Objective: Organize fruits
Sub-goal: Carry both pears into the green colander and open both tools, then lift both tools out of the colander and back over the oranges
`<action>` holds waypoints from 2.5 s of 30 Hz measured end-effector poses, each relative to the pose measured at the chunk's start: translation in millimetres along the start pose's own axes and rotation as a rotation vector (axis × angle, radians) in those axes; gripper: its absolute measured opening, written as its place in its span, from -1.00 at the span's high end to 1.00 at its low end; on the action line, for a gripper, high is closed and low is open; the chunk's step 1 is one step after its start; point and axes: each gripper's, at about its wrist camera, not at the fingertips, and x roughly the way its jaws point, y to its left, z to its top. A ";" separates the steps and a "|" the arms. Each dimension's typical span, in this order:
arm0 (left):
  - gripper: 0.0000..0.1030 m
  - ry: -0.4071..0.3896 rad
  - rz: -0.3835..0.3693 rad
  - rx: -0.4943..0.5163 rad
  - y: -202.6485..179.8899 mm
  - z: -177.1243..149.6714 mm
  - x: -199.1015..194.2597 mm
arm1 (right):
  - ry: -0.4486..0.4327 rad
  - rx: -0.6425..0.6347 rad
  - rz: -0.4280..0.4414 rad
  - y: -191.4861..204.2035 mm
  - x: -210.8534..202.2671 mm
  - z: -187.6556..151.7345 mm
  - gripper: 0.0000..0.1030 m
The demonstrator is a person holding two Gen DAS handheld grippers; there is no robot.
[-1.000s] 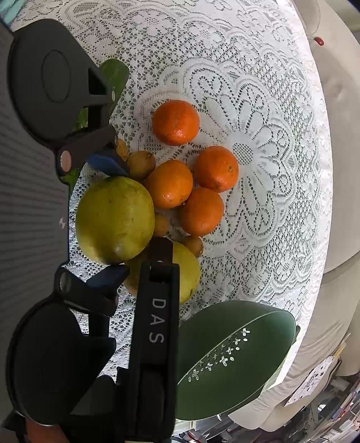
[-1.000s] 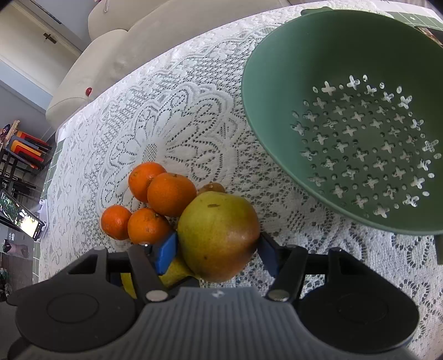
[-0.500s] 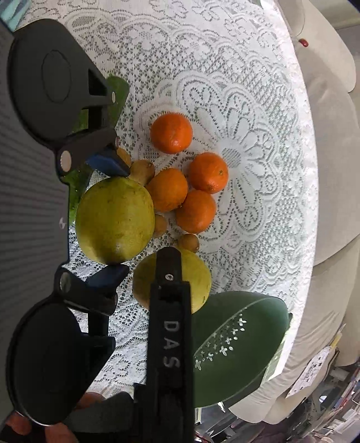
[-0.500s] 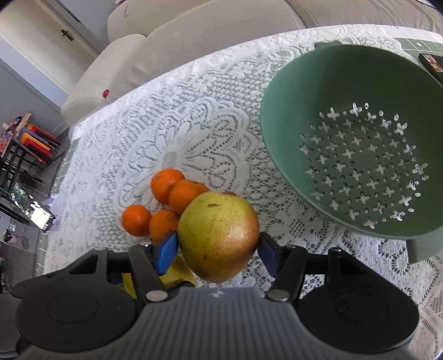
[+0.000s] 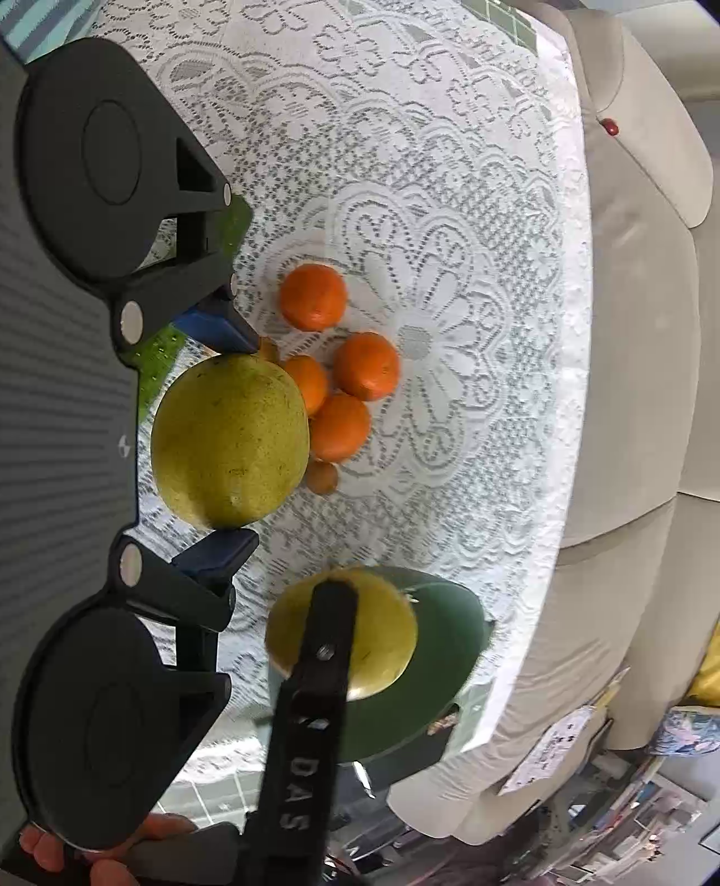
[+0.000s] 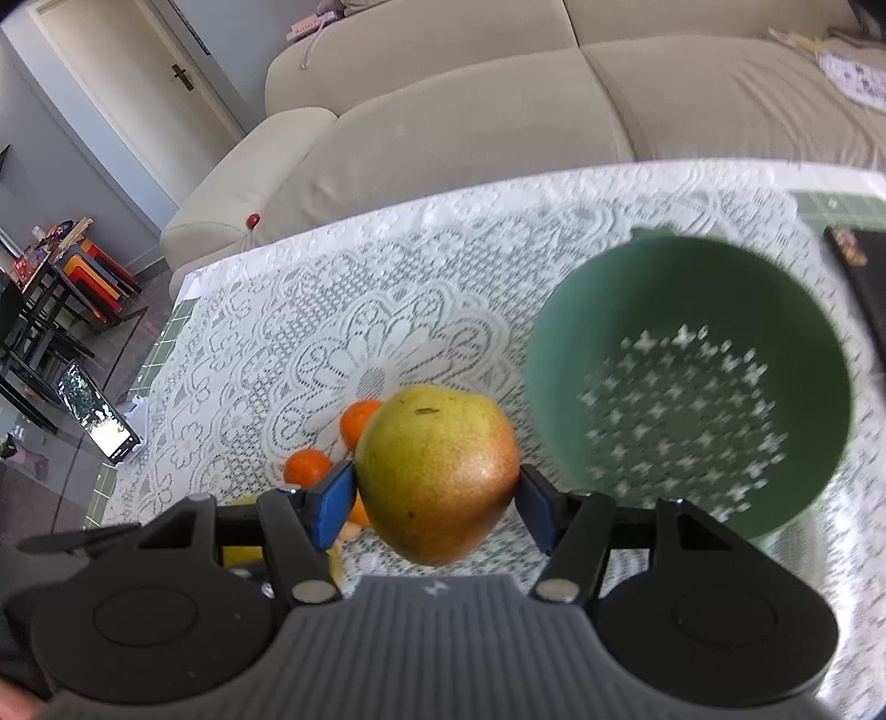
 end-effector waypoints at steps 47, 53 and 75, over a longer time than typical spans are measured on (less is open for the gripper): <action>-0.54 0.314 -0.035 0.431 -157.6 88.0 122.6 | 0.320 -0.414 -0.190 -100.7 64.0 26.8 -0.17; -0.54 0.347 -0.045 0.416 -157.6 87.7 131.1 | 0.332 -0.424 -0.193 -105.6 68.8 25.1 -0.17; -0.58 0.322 -0.054 0.376 -159.1 92.2 123.5 | 0.321 -0.447 -0.233 -111.7 56.3 29.9 -0.42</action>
